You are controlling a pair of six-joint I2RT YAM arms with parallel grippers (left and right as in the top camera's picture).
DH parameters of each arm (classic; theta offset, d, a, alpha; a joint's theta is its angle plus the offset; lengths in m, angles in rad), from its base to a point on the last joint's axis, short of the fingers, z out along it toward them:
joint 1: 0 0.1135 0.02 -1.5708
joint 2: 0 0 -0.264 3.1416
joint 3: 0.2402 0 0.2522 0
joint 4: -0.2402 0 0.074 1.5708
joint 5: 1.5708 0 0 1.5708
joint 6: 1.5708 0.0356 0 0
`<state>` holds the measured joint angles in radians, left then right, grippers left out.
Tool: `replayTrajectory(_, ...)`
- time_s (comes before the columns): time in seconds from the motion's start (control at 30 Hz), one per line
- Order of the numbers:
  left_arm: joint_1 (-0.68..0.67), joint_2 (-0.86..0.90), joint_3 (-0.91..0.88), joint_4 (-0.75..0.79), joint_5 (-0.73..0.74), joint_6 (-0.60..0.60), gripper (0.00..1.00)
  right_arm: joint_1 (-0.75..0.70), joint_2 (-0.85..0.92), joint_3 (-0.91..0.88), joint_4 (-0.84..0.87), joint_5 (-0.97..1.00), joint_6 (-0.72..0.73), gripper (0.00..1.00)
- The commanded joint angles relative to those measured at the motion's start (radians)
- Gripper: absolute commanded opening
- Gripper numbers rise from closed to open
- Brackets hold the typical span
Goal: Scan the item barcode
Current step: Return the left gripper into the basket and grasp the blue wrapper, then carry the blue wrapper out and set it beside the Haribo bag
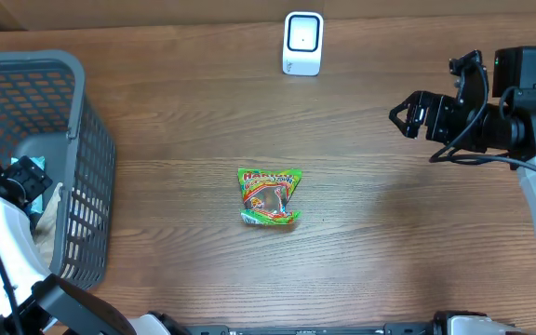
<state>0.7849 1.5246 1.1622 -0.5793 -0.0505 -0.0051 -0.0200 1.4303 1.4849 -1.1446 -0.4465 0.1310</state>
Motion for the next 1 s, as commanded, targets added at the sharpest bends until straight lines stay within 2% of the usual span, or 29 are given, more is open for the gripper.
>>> replayTrajectory(0.0,-0.009,0.02,-0.011,0.035,0.025,0.233,0.83,-0.007,0.001,0.02,0.011,-0.018,-0.002,1.0)
replayTrajectory(0.07,-0.009,0.044,-0.011,0.03,0.005,0.293,0.79,-0.007,0.001,0.02,0.019,-0.018,-0.002,1.0)
replayTrajectory(0.17,-0.009,0.081,-0.011,0.034,-0.059,0.298,0.8,-0.007,0.002,0.02,0.024,-0.018,-0.002,1.0)
replayTrajectory(0.27,-0.009,0.124,-0.011,0.049,-0.061,0.303,0.74,-0.007,0.002,0.02,0.025,-0.018,-0.002,1.0)
replayTrajectory(0.4,-0.006,0.189,-0.01,0.057,-0.063,0.388,0.72,-0.007,0.002,0.02,0.021,-0.018,-0.002,1.0)
replayTrajectory(0.6,-0.006,0.264,-0.01,0.118,-0.116,0.394,0.71,-0.007,0.002,0.02,0.019,-0.018,-0.002,1.0)
replayTrajectory(0.7,-0.005,0.282,-0.01,0.138,-0.129,0.394,0.64,-0.007,0.002,0.02,0.019,-0.018,-0.001,1.0)
replayTrajectory(0.8,-0.005,0.293,-0.01,0.141,-0.185,0.39,0.5,-0.007,0.002,0.02,0.019,-0.018,-0.001,1.0)
replayTrajectory(0.97,-0.005,0.299,-0.011,0.135,-0.223,0.346,0.48,-0.007,0.002,0.02,0.021,-0.018,-0.002,1.0)
